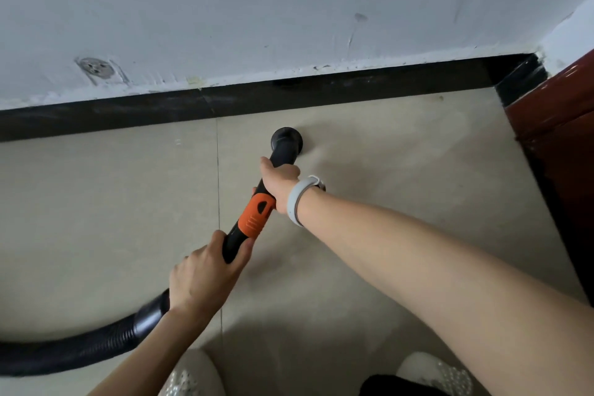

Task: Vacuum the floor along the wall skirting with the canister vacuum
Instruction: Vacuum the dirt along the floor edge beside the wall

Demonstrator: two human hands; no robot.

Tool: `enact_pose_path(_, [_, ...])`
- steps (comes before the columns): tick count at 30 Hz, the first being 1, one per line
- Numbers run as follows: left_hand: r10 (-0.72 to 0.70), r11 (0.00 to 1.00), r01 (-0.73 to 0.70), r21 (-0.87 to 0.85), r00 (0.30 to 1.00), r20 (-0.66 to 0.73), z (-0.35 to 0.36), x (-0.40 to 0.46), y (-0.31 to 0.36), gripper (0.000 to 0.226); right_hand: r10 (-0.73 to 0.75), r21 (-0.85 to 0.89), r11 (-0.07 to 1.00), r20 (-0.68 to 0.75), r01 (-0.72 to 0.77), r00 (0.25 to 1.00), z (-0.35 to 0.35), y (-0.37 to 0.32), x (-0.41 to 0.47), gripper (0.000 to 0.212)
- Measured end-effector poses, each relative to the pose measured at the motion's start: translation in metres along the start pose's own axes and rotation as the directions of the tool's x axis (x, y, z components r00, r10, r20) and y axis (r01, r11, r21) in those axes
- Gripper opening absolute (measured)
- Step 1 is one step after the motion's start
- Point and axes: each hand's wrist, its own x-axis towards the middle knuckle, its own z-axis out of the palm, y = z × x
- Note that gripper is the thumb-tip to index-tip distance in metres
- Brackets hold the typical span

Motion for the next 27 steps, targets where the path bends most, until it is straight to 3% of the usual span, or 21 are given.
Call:
enact_pose_path(8, [-0.05, 0.996, 0.052, -0.073, 0.998, 0.027, 0.0, 0.009, -0.027, 0.043, 0.01, 0.032, 0.999, 0.048, -0.011, 0.999, 0.026, -0.006, -0.005, 0.066])
enact_pose_path(11, [-0.01, 0.997, 0.015, -0.08, 0.998, 0.061, -0.004, 0.017, -0.013, 0.042, 0.022, 0.04, 0.999, 0.02, -0.023, 1.0, 0.003, -0.01, -0.003, 0.065])
enact_pose_path(14, [0.045, 0.997, -0.038, -0.061, 0.993, 0.107, -0.007, 0.029, 0.011, 0.04, 0.006, 0.106, 0.994, 0.086, -0.015, 0.996, -0.038, -0.014, 0.005, 0.051])
enact_pose_path(17, [0.145, 0.989, -0.147, 0.0, 0.976, 0.161, -0.005, 0.045, 0.048, 0.044, 0.027, 0.223, 0.974, -0.001, -0.026, 1.0, -0.081, -0.015, 0.015, 0.032])
enact_pose_path(22, [0.32, 0.935, -0.347, 0.072, 0.914, 0.248, 0.002, 0.066, 0.119, 0.046, 0.177, 0.405, 0.909, -0.156, -0.1, 0.972, -0.151, -0.011, 0.036, 0.043])
enact_pose_path(27, [0.423, 0.875, -0.47, 0.116, 0.859, 0.29, 0.011, 0.074, 0.168, 0.05, 0.194, 0.493, 0.869, -0.264, -0.041, 0.945, -0.22, -0.001, 0.052, 0.041])
